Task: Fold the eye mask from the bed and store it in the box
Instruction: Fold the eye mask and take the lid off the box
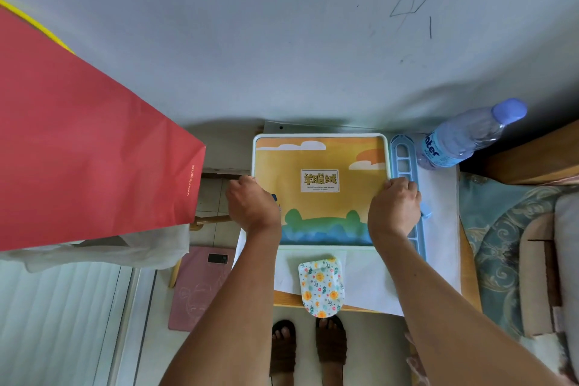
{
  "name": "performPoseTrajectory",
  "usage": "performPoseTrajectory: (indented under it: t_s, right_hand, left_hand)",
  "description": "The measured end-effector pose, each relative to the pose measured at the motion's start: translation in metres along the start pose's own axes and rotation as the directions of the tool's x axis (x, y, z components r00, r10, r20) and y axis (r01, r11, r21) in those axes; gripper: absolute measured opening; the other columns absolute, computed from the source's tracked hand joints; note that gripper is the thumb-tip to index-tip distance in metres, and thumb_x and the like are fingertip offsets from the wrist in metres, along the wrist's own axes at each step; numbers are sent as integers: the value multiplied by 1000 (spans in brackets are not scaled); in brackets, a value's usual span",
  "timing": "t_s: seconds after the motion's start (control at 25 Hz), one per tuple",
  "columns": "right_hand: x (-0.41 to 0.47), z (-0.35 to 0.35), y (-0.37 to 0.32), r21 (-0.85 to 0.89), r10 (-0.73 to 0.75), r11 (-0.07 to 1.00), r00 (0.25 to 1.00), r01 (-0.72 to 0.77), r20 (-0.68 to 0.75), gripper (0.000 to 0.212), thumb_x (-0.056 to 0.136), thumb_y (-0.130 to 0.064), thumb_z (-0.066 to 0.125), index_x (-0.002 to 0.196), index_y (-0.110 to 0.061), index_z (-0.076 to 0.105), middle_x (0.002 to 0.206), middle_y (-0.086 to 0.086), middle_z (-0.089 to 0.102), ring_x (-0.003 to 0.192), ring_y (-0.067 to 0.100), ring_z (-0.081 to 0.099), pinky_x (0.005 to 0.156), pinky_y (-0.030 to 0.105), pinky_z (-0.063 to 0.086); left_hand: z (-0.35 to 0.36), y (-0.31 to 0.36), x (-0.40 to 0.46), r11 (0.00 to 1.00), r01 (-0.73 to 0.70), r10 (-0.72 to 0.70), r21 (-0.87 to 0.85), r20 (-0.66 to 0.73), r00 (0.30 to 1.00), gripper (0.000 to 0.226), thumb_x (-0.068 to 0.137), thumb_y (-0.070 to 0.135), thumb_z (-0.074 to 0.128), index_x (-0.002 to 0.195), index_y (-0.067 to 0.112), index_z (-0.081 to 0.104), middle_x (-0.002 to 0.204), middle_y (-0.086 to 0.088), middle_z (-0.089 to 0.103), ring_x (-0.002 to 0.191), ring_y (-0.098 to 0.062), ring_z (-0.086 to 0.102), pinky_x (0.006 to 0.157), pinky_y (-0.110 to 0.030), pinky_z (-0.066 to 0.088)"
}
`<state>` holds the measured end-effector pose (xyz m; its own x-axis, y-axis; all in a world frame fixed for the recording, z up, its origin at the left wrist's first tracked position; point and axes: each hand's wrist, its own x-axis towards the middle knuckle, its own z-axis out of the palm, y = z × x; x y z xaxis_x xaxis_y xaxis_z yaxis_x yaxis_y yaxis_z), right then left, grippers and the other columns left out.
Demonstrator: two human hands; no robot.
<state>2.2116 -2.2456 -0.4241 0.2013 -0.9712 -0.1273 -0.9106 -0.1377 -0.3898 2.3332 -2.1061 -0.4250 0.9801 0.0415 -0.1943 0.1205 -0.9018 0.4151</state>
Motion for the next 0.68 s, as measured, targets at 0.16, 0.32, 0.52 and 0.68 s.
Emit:
performPoseTrajectory:
  t_s: [0.16, 0.32, 0.52, 0.68]
  right_hand:
    - [-1, -2, -5, 13, 48, 999, 999, -48, 3, 23, 97, -5, 35, 105, 9, 52, 110, 28, 61, 103, 40, 55, 82, 48, 46]
    - [-4, -17, -16, 199, 182, 962, 982, -189, 54, 20, 99, -16, 28, 100, -2, 41, 100, 26, 65, 86, 42, 59, 68, 43, 43]
    - [-3, -51, -21, 431, 95, 890, 984, -151, 148, 6, 95, -10, 37, 92, -8, 42, 88, 10, 53, 78, 26, 45, 53, 30, 34]
    - [-7, -84, -34, 567, 75, 797, 966, -208, 249, 8, 93, -20, 51, 94, -13, 48, 90, 7, 59, 80, 22, 54, 53, 26, 39]
  left_hand:
    - [4, 0, -1, 1000, 16, -16, -8, -19, 1000, 21, 95, 11, 47, 101, -3, 61, 107, -22, 61, 101, -37, 57, 76, -45, 48]
    - [2, 1, -3, 999, 31, -31, -33, -17, 999, 24, 96, 15, 46, 101, 0, 63, 106, -21, 62, 100, -36, 57, 74, -43, 49]
    - [-6, -6, 1, 990, 14, -12, -141, 15, 1000, 25, 94, 19, 50, 98, 1, 68, 99, -21, 67, 90, -34, 61, 63, -38, 46]
    - [-12, -5, 4, 968, 90, -76, -234, 69, 995, 25, 92, 19, 53, 89, 2, 71, 91, -18, 71, 79, -30, 64, 50, -25, 34]
